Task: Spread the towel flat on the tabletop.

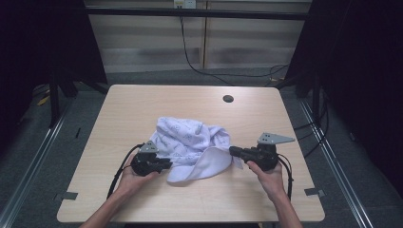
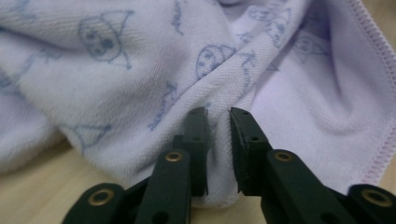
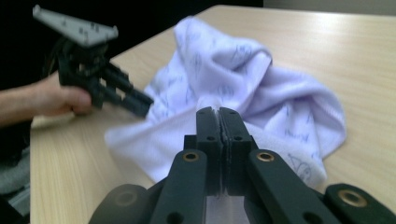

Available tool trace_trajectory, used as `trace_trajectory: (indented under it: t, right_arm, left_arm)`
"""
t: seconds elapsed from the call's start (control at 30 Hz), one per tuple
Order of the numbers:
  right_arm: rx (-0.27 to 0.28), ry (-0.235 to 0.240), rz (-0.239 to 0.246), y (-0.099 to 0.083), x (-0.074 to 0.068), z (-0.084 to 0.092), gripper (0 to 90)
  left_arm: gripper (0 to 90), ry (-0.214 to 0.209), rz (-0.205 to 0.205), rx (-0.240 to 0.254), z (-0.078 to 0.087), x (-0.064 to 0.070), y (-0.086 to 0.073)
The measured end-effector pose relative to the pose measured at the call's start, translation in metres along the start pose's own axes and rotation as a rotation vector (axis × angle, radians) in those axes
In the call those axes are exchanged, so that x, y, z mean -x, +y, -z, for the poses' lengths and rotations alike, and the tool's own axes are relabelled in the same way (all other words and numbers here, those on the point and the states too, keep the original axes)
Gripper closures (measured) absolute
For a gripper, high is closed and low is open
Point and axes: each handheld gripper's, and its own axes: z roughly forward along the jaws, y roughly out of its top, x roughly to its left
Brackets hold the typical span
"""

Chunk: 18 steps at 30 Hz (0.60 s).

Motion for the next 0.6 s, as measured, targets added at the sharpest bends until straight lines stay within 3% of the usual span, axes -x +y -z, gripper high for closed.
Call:
trace_trajectory:
  t: [0.03,0.17,0.3,0.33,0.4,0.47,0.6]
  right_arm:
    - [-0.013,-0.002,0.001,-0.003,-0.001,0.001,87.8]
    - [-0.064,0.016,0.011,-0.015,-0.008,0.002,87.6]
    - [-0.127,0.034,0.019,-0.030,-0.016,0.004,86.2]
    - [-0.136,0.044,0.016,-0.034,-0.018,0.004,85.4]
    - [-0.175,0.067,0.014,-0.042,-0.022,0.005,79.7]
    - [-0.195,0.071,0.012,-0.048,-0.026,0.008,74.5]
    - [-0.162,0.074,-0.003,-0.048,-0.025,0.016,70.0]
  left_arm:
    - [80.6,0.018,0.014,-0.001,0.004,-0.005,-0.002]
    - [84.6,0.011,0.037,0.030,0.021,-0.014,-0.008]
    - [80.2,-0.042,0.037,0.113,0.048,-0.007,-0.011]
    - [79.2,-0.076,0.030,0.132,0.053,-0.002,-0.012]
    - [75.7,-0.085,0.014,0.142,0.057,0.004,-0.014]
    - [74.0,-0.123,0.008,0.150,0.060,0.011,-0.016]
    - [72.6,-0.150,-0.003,0.120,0.051,0.013,-0.017]
